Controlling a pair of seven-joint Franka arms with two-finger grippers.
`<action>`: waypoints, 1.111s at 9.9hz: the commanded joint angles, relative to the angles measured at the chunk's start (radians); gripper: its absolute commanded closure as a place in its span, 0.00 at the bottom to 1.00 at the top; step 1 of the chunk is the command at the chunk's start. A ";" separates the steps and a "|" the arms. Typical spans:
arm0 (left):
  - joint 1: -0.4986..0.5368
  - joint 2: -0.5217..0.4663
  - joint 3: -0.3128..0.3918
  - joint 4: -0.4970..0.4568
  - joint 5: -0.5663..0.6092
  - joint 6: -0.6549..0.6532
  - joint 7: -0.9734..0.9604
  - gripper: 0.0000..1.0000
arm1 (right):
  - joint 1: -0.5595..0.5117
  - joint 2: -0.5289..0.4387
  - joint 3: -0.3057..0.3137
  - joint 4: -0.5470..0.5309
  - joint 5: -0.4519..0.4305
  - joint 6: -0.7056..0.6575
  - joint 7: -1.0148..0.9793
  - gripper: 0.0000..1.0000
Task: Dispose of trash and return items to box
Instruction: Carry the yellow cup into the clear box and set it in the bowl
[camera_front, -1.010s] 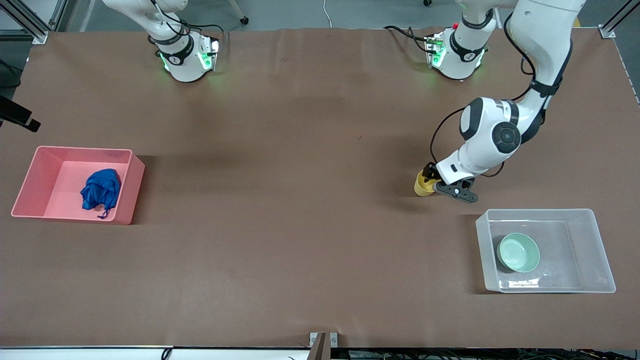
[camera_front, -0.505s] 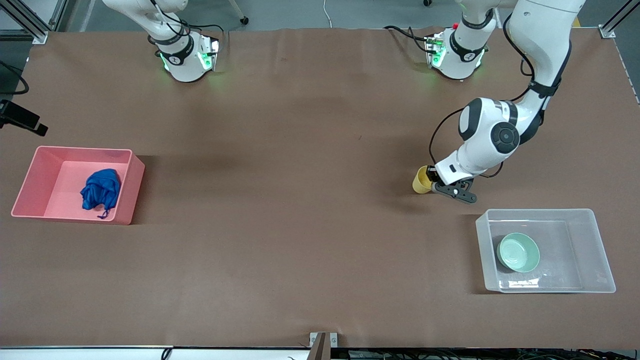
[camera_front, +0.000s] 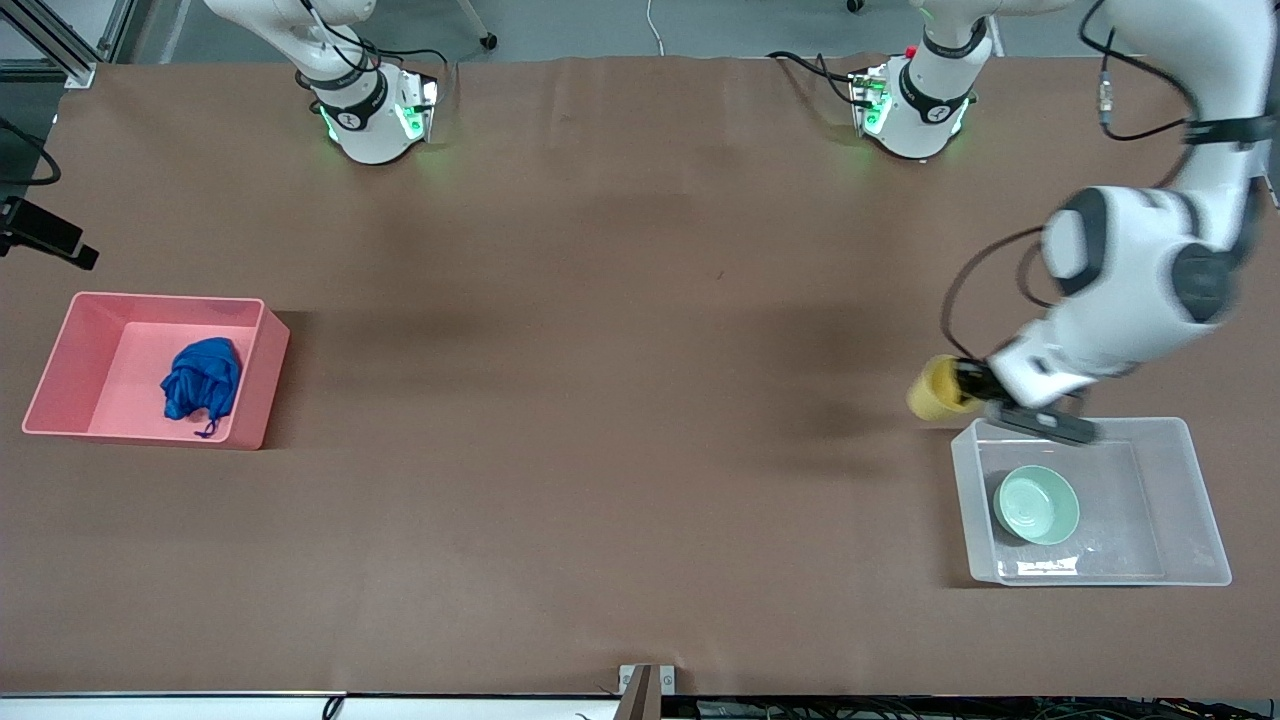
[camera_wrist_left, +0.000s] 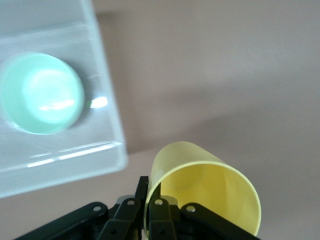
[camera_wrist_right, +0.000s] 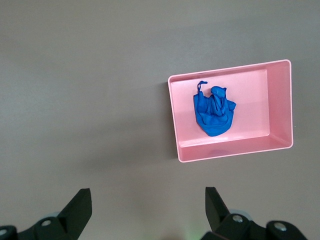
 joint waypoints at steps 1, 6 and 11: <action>0.001 0.212 0.097 0.228 0.003 -0.021 0.011 0.99 | -0.001 0.001 0.002 0.016 -0.001 -0.020 -0.011 0.00; 0.021 0.498 0.182 0.432 -0.035 0.057 0.014 0.99 | -0.003 0.000 0.002 0.015 -0.001 -0.021 -0.012 0.00; 0.027 0.414 0.182 0.411 -0.032 0.054 0.011 0.00 | 0.005 0.000 0.002 0.015 -0.038 -0.021 -0.022 0.00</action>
